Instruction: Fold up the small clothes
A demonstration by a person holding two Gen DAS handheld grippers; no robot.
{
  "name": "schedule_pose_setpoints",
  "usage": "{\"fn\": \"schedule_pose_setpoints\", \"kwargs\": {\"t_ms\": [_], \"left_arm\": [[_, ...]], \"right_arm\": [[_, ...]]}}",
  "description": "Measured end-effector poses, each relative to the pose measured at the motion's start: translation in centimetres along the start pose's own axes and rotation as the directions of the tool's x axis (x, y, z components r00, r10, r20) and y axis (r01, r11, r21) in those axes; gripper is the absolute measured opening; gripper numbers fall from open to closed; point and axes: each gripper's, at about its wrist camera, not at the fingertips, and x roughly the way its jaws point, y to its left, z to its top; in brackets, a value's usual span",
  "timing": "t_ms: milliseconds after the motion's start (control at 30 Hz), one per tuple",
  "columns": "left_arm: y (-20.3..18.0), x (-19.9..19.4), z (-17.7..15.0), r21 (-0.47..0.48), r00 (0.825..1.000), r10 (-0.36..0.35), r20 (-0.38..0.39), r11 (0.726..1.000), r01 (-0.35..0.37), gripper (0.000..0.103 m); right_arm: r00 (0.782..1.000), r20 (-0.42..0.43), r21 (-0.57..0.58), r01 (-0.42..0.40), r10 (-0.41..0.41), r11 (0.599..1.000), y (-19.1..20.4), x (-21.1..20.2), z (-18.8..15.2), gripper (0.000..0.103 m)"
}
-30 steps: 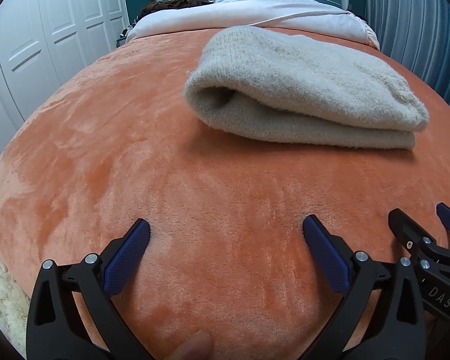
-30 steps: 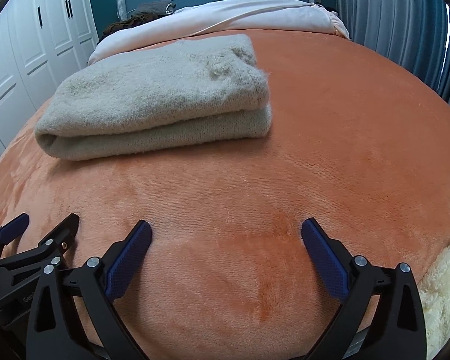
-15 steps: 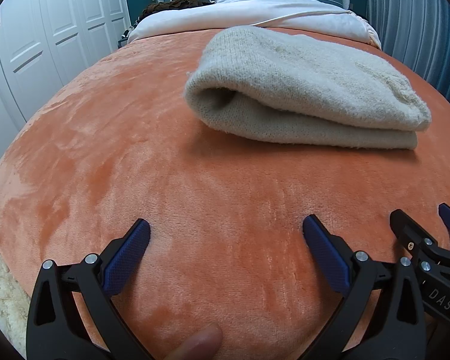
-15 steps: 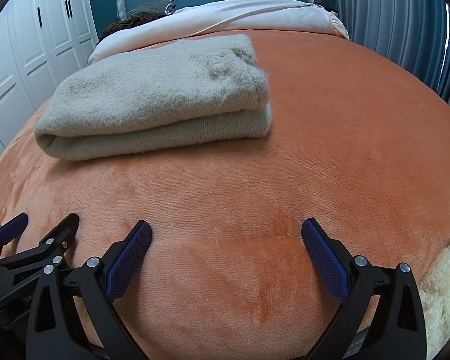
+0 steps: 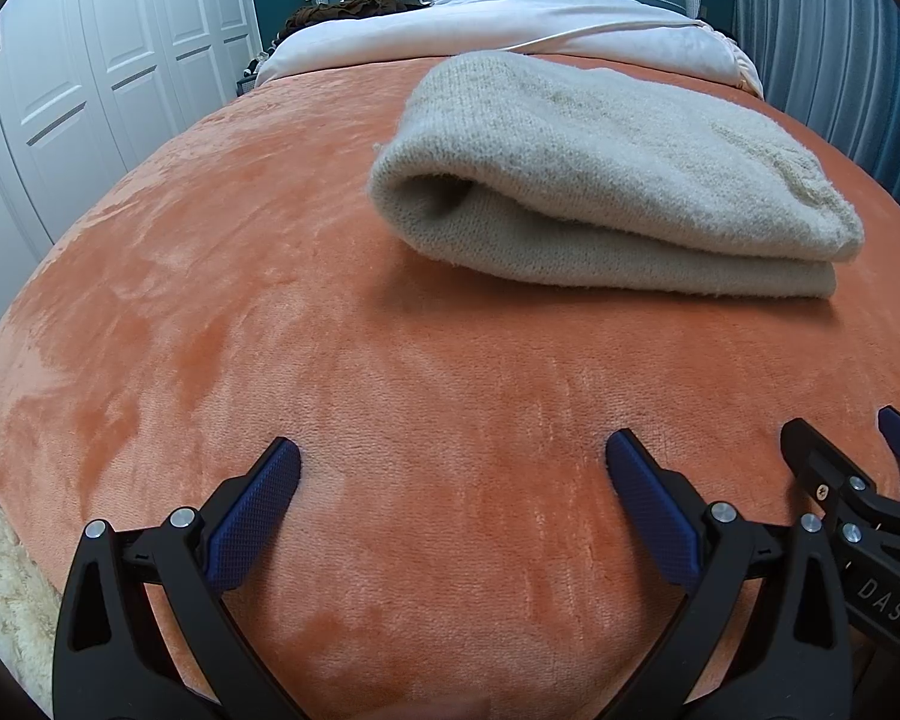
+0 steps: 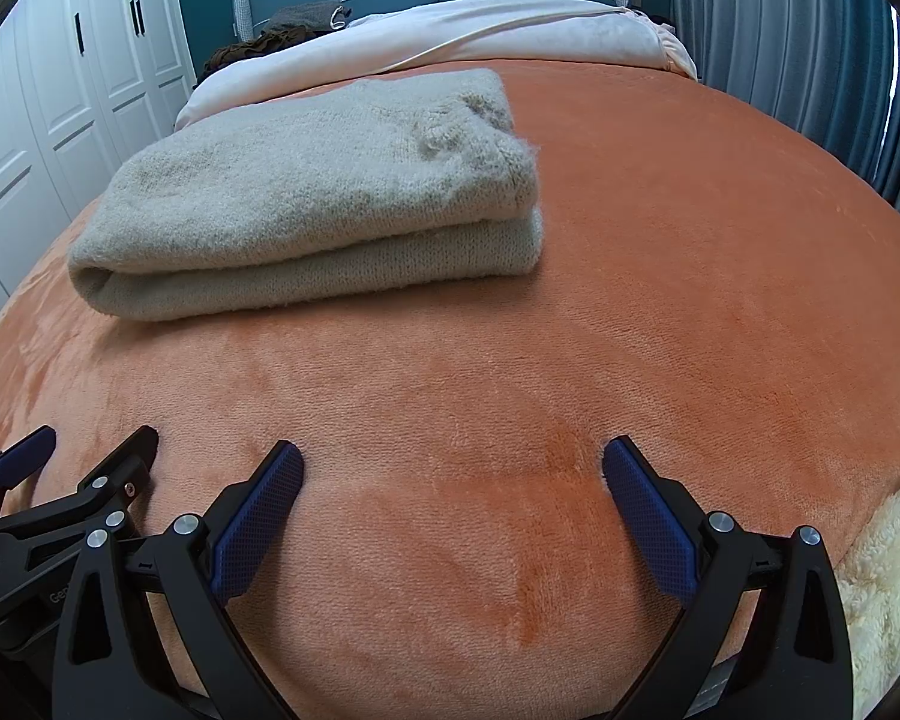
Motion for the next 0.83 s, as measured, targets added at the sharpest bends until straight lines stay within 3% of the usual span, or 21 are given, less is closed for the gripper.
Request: {"fn": "schedule_pose_setpoints", "kwargs": {"t_ms": [833], "left_arm": [[0.18,0.23,0.17,0.003,1.0,0.002,0.0,1.0,-0.002,0.098]], "right_arm": [[1.0,0.0,-0.001,0.001,-0.001,1.0,-0.02,-0.01,-0.04,0.098]]}}
